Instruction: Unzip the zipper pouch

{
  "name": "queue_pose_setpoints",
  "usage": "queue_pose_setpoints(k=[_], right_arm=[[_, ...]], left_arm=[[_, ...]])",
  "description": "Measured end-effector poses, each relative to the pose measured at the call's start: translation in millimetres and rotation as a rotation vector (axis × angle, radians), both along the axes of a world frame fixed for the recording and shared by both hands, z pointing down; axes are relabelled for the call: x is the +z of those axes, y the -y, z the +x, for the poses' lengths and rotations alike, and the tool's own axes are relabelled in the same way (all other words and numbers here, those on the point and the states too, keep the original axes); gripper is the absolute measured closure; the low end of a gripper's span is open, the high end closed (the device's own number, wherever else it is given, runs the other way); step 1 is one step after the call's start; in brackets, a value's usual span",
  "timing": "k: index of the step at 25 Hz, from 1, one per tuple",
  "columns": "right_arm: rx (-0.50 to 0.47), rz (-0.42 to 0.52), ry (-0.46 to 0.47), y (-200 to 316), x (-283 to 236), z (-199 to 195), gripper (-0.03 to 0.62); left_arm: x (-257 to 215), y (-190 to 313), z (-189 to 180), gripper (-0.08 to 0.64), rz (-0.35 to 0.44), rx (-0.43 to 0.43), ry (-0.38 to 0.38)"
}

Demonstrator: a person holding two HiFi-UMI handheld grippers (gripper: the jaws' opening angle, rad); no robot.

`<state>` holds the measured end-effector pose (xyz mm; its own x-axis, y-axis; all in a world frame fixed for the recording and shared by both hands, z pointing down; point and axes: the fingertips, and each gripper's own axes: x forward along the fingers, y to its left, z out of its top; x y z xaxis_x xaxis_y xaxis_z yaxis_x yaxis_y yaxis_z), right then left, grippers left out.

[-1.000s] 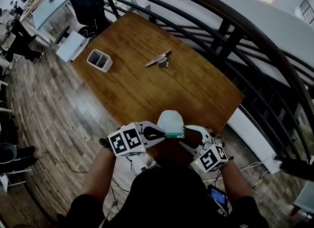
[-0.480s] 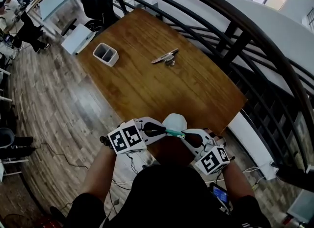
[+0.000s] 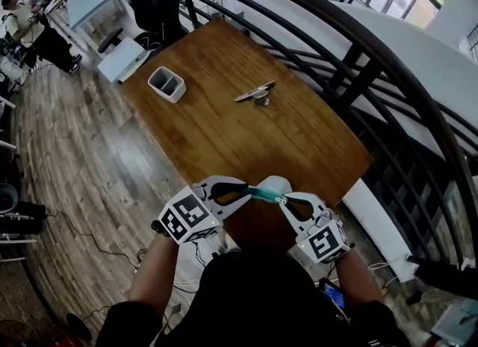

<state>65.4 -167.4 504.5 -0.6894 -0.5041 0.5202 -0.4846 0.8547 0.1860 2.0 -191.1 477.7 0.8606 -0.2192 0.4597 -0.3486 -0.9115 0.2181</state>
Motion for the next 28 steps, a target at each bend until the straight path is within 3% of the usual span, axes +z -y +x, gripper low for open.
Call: queue_pose_setpoints(k=[7, 11, 15, 20, 24, 28], right_arm=[[0.048, 0.028, -0.005, 6.7, -7.6, -4.2, 0.578], [0.075, 0.048, -0.034, 11.1, -10.8, -2.5, 0.578], [0.092, 0.054, -0.044, 12.6, -13.3, -3.0, 0.578], [0.1, 0.081, -0.075, 13.9, -18.4, -4.8, 0.578], [0.083, 0.123, -0.136, 13.1, -18.6, -5.6, 0.58], [0.062, 0.16, -0.175, 14.2, -19.9, -10.2, 0.58]], left_arm=[[-5.9, -5.7, 22.7, 0.54, -0.206, -0.138, -0.112], [-12.4, -6.5, 35.1, 0.538, -0.295, -0.149, -0.173], [-10.1, -7.5, 43.0, 0.535, -0.273, -0.132, -0.141], [-15.9, -9.9, 50.9, 0.527, -0.337, -0.106, -0.202], [-17.0, -12.9, 56.2, 0.409, -0.368, -0.086, -0.216], [-15.2, -8.9, 56.3, 0.405, -0.364, -0.117, -0.223]])
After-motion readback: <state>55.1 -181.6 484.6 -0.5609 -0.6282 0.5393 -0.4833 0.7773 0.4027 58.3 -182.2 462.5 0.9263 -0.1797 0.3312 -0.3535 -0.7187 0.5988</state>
